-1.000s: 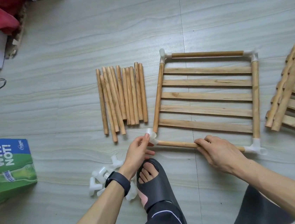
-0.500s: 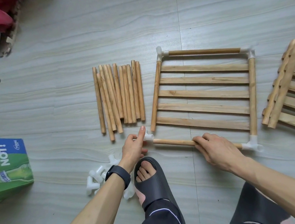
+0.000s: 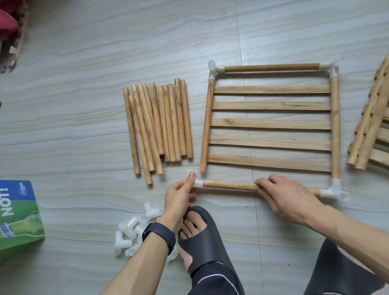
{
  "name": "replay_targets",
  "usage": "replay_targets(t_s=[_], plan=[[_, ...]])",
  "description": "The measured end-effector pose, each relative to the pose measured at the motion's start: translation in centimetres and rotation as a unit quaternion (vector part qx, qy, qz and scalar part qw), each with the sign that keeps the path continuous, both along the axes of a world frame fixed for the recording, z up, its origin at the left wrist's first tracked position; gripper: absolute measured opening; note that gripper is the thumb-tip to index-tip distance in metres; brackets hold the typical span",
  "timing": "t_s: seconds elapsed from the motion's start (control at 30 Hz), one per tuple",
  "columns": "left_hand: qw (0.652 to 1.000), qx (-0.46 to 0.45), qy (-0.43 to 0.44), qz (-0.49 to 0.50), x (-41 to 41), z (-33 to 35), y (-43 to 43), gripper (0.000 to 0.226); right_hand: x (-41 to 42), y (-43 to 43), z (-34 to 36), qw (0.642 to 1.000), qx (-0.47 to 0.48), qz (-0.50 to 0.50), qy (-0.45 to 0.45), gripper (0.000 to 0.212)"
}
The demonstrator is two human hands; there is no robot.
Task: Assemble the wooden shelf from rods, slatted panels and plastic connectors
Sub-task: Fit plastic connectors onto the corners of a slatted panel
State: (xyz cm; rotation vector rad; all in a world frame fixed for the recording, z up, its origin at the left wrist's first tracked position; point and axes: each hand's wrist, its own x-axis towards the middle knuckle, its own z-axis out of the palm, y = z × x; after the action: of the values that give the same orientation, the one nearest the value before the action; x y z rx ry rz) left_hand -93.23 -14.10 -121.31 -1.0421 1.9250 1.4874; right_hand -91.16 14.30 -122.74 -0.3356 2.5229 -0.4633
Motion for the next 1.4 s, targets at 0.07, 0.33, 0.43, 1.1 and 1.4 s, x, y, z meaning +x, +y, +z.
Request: replay_targets(t_s=[0.07, 0.33, 0.43, 1.1, 1.4], plan=[[1.000, 0.012, -0.005, 0.012, -0.1, 0.0, 0.4, 0.047, -0.1, 0.0, 0.2, 1.000, 0.000, -0.003, -0.003, 0.032], [0.997, 0.005, 0.014, -0.071, -0.1, -0.1, 0.6, 0.049, -0.2, 0.0, 0.5, 1.000, 0.014, 0.002, -0.028, 0.031], [0.996, 0.006, 0.025, -0.081, 0.0, -0.1, 0.4, 0.042, -0.4, -0.1, 0.6, 0.999, 0.019, 0.006, -0.035, 0.030], [0.987, -0.066, 0.076, -0.125, -0.6, -1.8, 1.4, 0.030, -9.7, -10.8, 0.8, 0.999, -0.008, -0.037, -0.028, 0.045], [0.974, 0.221, -0.057, -0.008, -1.7, -1.8, -0.1, 0.034, -10.0, -12.1, 1.0, 0.950, -0.165, -0.242, -0.112, 0.011]])
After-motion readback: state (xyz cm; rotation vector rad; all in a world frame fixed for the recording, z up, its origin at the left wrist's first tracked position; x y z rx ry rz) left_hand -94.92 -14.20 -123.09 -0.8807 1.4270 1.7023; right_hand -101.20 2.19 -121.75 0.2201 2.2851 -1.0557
